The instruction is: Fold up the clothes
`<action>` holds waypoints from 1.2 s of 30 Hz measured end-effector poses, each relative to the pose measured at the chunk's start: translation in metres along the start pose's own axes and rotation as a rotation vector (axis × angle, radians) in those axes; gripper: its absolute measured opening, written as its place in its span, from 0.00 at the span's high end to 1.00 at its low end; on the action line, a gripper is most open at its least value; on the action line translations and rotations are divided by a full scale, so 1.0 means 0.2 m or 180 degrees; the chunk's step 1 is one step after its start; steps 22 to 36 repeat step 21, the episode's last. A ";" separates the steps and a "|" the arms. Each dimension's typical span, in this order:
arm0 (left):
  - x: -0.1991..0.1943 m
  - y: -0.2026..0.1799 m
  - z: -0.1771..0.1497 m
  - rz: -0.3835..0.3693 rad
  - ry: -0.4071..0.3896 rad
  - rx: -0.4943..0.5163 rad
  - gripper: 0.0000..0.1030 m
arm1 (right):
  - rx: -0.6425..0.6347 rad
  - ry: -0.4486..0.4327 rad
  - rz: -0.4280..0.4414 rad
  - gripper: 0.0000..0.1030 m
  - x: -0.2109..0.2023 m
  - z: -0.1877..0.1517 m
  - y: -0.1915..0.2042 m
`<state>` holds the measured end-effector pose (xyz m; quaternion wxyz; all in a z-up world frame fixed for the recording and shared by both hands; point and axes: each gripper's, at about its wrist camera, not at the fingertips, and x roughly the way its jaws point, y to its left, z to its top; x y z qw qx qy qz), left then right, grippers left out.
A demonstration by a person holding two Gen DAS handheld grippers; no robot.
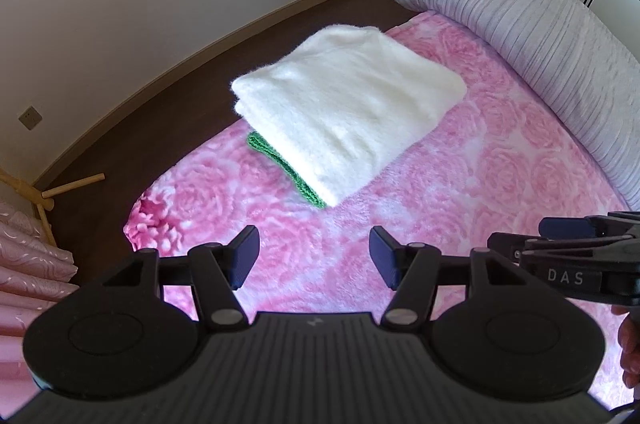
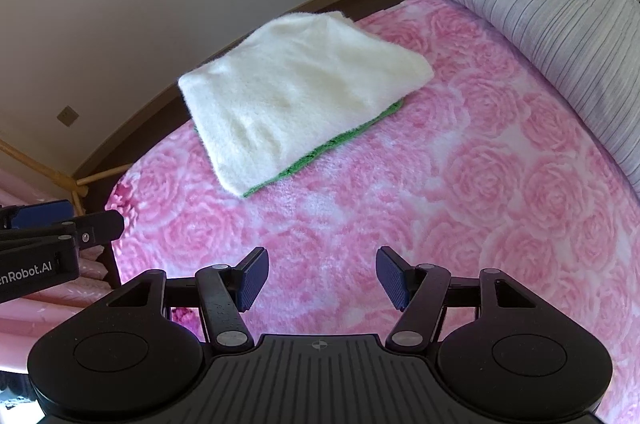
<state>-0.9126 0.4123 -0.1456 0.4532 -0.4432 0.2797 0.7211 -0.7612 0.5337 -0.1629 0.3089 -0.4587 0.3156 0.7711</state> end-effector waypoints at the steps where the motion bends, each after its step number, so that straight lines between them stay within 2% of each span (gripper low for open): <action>1: 0.01 0.00 0.01 0.0006 0.0004 0.0001 0.45 | -0.0004 0.0004 0.0002 0.38 0.01 0.01 0.00; 11: 0.07 0.04 0.05 -0.0035 0.0046 -0.0088 0.45 | -0.0022 -0.0008 0.0008 0.38 0.04 0.05 0.03; 20: 0.01 0.03 0.03 -0.0030 -0.0122 -0.0043 0.45 | -0.0029 -0.0038 0.0000 0.38 0.02 0.04 0.04; 36: 0.00 0.03 0.03 -0.0023 -0.0125 -0.0030 0.45 | -0.0027 -0.0051 -0.0003 0.39 0.01 0.04 0.04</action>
